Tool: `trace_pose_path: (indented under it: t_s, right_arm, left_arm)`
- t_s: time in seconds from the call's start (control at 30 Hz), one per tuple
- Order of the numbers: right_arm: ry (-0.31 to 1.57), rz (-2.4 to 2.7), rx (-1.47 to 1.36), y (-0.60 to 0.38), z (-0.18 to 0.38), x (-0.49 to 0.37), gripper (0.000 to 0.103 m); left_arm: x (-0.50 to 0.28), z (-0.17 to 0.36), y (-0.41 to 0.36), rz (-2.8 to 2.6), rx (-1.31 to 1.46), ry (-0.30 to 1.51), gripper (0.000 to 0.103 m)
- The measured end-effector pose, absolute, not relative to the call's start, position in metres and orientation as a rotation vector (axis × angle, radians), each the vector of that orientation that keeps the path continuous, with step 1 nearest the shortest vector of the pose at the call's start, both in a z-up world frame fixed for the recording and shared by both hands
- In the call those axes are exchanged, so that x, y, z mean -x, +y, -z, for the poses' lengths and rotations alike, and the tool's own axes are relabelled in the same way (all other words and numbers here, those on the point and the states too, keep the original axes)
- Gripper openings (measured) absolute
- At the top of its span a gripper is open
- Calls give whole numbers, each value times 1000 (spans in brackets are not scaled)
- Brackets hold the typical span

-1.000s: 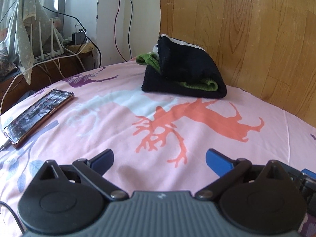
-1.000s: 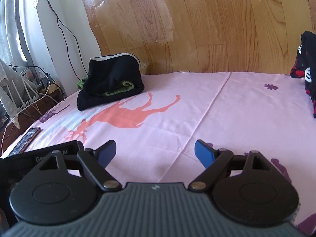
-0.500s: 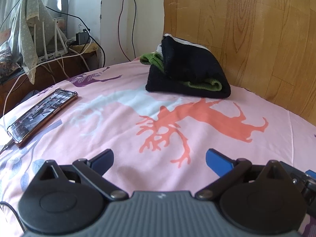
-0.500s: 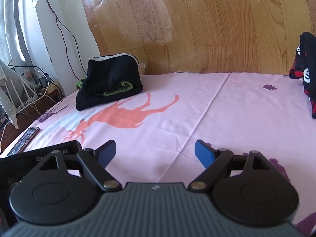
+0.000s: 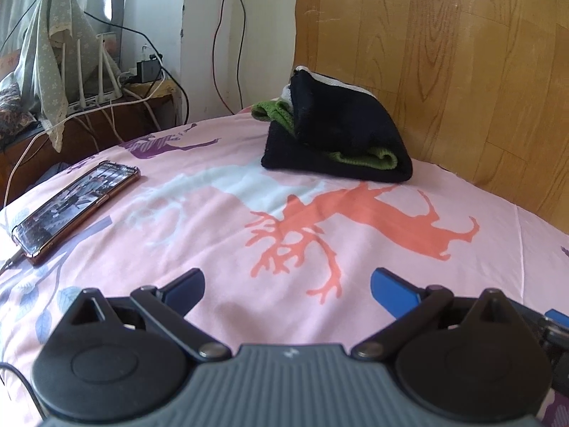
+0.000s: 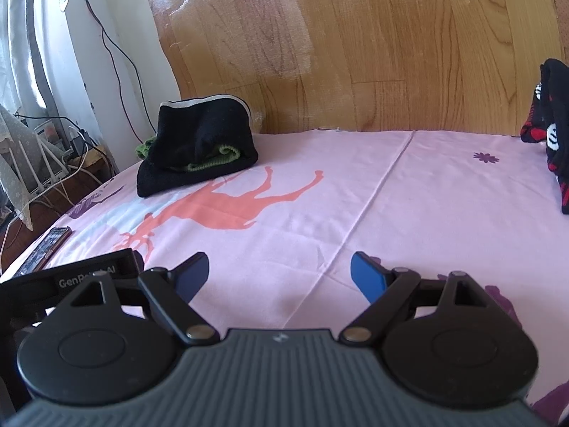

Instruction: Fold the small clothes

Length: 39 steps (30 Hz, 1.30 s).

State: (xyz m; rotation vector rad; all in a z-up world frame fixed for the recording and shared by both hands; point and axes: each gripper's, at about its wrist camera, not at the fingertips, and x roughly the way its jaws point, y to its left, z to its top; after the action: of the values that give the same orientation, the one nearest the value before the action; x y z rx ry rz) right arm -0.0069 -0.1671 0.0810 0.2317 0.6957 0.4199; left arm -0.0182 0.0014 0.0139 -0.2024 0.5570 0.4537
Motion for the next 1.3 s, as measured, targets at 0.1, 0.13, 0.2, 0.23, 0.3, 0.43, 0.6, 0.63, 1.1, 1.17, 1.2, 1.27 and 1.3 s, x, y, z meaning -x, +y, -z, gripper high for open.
trace_pose_path:
  t_s: [0.1, 0.13, 0.2, 0.23, 0.3, 0.43, 0.6, 0.63, 1.1, 1.17, 1.2, 1.27, 1.3]
  right_arm:
    - [697, -424, -226, -167, -81, 7, 89]
    - [698, -424, -226, -167, -81, 7, 89]
    - [699, -424, -225, -167, -81, 7, 89]
    - [700, -423, -225, -167, -81, 7, 89]
    - [700, -423, -225, -167, -81, 6, 89]
    - [702, -420, -229, -168, -81, 6, 89]
    - [705, -416, -234, -169, -80, 7, 89]
    - [705, -416, -234, -169, -80, 6, 89]
    - [705, -413, -235, -168, -80, 7, 89]
    - [706, -413, -235, -168, -80, 6, 89]
    - [707, -413, -235, -168, -80, 7, 89]
    - [707, -413, -236, -168, -80, 7, 89]
    - [708, -413, -236, -168, -80, 7, 89]
  left_arm:
    - [19, -14, 1, -455, 202, 548, 103]
    - [20, -14, 1, -455, 204, 548, 103]
    - [20, -14, 2, -457, 207, 551, 103]
    - [20, -14, 3, -458, 207, 554, 103]
    - [20, -14, 3, -459, 206, 560, 103]
    - [19, -13, 2, -473, 195, 574, 103]
    - [20, -11, 5, -469, 214, 583, 103]
    - [20, -11, 5, -473, 213, 581, 103]
    - [21, -12, -1, -491, 179, 566, 103]
    - [22, -13, -2, -486, 176, 562, 103]
    - [22, -13, -2, -482, 174, 561, 103]
    - [22, -13, -3, -478, 170, 559, 103]
    - [22, -13, -3, -475, 170, 558, 103]
